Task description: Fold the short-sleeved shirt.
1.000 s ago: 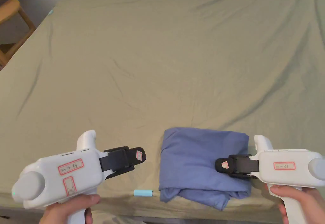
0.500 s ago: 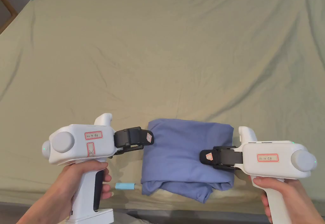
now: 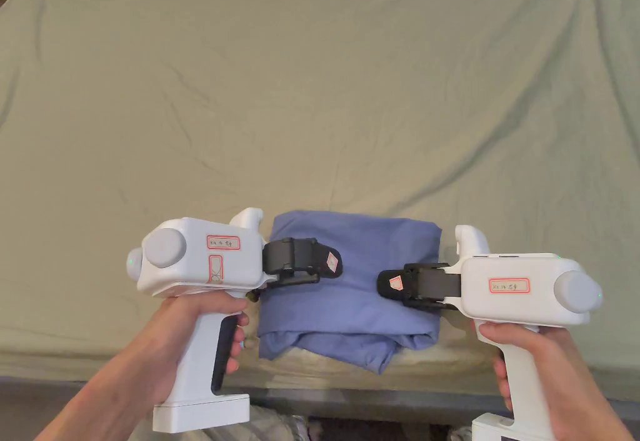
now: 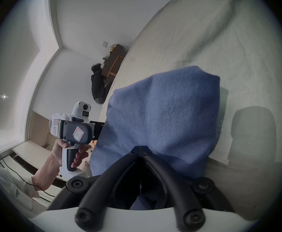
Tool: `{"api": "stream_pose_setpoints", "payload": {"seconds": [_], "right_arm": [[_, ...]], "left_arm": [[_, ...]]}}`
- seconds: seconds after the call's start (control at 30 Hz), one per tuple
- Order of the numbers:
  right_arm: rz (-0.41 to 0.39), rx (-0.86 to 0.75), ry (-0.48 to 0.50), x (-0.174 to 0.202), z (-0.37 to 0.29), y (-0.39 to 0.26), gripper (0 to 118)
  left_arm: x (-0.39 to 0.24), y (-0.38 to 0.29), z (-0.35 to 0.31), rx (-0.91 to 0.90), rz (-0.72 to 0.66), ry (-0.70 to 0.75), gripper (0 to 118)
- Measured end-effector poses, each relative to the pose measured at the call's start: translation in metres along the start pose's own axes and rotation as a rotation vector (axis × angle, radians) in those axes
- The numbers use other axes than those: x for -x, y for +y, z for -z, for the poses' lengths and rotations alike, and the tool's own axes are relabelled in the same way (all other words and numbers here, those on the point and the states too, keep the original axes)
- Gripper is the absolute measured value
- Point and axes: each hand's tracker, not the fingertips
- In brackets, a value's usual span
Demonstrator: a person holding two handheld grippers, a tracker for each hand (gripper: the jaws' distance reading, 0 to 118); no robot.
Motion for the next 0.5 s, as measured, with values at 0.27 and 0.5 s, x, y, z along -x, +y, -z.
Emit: {"api": "stream_pose_setpoints", "payload": {"seconds": [0.27, 0.5], "right_arm": [[0.012, -0.015, -0.003, -0.004, -0.006, -0.001, 1], [-0.017, -0.020, -0.025, 0.000, -0.008, -0.001, 1]], "left_arm": [[0.008, 0.010, -0.002, -0.041, -0.027, 0.031, 42], [0.006, -0.001, -0.001, -0.038, -0.034, -0.029, 25]]}}
